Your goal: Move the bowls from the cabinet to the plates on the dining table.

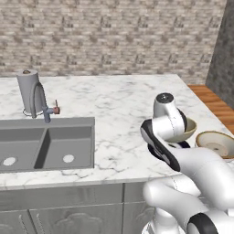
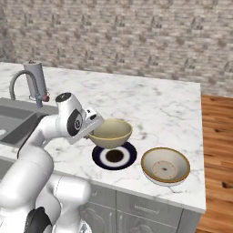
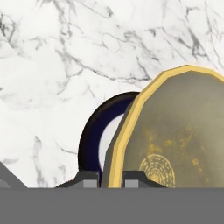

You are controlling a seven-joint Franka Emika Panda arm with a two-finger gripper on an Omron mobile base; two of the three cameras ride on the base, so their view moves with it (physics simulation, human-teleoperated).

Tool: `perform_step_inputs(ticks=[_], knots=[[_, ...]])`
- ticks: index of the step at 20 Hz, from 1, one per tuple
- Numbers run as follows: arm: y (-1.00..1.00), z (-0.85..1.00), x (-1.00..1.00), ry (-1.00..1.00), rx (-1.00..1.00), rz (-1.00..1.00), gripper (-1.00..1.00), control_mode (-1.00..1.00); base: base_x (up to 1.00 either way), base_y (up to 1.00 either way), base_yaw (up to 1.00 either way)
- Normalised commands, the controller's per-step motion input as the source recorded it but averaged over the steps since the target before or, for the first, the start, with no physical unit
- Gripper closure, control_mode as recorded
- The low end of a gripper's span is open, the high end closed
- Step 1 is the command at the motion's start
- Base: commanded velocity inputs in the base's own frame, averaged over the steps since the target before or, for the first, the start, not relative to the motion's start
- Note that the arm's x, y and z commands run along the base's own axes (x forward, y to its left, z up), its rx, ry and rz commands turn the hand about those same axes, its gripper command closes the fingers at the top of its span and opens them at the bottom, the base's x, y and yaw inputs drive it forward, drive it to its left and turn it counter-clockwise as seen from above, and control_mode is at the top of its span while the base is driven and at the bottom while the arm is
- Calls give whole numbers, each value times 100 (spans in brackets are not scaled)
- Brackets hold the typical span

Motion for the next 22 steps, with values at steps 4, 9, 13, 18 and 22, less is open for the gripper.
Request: perform_step_inputs(ticks=[4,9,13,18,22], knots=[[-9,-27,16,0,0,0,100,-100,0,0,0],[-3,-27,17,0,0,0,100,-100,0,0,0],[0,-23,12,0,0,0,100,-100,0,0,0],[0,-18,11,0,0,0,100,-100,0,0,0],[0,-15,8,0,1,0,100,-100,0,0,0]])
